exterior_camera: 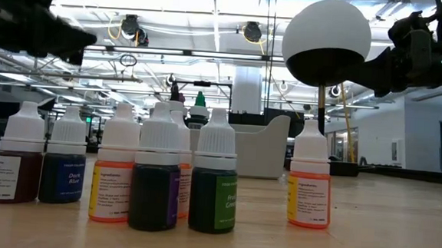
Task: Pick & Place food coloring
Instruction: Put the right small yellow food coloring bottle into the gray bin
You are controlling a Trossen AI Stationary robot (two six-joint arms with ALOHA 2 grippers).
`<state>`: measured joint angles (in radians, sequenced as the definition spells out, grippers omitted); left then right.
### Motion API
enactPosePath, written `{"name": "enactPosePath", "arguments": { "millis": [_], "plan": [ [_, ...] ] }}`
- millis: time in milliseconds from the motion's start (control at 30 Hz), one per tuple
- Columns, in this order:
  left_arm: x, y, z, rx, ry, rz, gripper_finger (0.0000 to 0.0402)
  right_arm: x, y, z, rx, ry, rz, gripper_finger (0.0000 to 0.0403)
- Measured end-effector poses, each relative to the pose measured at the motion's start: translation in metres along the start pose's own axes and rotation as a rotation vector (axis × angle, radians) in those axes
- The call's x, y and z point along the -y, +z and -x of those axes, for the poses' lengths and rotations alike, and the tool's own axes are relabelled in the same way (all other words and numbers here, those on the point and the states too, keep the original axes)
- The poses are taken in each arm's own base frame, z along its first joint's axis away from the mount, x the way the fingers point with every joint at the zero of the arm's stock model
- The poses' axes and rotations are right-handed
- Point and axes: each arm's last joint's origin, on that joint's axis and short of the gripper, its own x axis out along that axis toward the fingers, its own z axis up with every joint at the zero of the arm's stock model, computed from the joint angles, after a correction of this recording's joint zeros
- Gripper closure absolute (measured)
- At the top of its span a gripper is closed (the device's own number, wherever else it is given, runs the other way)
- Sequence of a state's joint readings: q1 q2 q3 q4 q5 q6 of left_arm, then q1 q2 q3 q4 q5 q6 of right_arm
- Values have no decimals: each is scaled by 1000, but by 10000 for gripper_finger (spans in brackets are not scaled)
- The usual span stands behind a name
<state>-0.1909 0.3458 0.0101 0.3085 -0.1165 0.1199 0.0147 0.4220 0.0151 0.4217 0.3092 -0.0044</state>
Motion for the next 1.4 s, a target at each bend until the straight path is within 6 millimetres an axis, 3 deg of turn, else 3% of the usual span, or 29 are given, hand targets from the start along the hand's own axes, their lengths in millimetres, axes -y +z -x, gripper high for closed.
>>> {"name": "enactPosePath", "arguments": {
  "millis": [367,1100,1167,1300,1400],
  "plan": [
    [-4,3,0,17,116,24,357,0,0,0,-1,0,38,403],
    [-4,3,0,20,115,34,355,-1,2,0,23,26,59,403],
    [-4,3,0,20,115,34,355,-2,3,0,31,71,58,403],
    [-4,3,0,20,115,34,355,-13,14,2,140,323,23,403],
    [-4,3,0,20,115,40,355,-25,6,1,53,371,41,403]
  ]
}}
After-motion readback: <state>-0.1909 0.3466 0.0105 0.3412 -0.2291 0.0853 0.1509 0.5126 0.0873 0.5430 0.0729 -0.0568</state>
